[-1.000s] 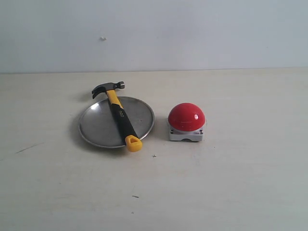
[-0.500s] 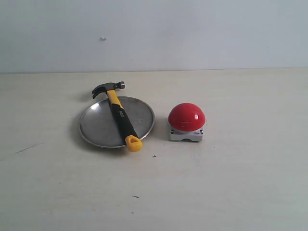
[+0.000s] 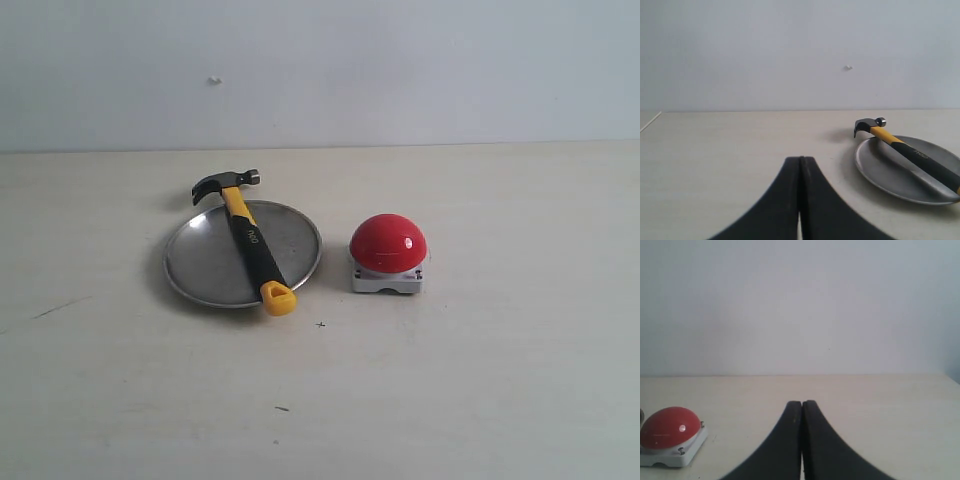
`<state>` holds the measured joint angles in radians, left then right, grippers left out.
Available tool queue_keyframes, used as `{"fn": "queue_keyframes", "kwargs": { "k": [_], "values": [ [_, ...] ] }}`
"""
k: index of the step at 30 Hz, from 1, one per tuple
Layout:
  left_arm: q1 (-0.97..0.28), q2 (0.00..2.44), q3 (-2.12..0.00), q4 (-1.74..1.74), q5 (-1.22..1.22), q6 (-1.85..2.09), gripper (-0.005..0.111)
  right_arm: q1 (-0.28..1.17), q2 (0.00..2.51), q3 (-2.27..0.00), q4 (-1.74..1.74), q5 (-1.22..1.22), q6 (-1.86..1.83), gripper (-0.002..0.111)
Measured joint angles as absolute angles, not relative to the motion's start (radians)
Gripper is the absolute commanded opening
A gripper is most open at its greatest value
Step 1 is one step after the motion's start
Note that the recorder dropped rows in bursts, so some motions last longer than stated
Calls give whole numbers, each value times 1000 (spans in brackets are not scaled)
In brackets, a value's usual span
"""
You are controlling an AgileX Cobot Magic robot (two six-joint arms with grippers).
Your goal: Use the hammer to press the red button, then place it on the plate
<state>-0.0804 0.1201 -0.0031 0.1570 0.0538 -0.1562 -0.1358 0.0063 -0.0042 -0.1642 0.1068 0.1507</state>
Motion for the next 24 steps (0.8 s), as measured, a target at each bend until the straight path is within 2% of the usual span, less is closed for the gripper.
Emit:
{"fn": "queue_keyframes", "kwargs": {
  "k": [24],
  "values": [
    [-80, 120, -3, 157, 54, -156, 0, -136, 6, -4, -175, 130, 155, 0]
  ]
}}
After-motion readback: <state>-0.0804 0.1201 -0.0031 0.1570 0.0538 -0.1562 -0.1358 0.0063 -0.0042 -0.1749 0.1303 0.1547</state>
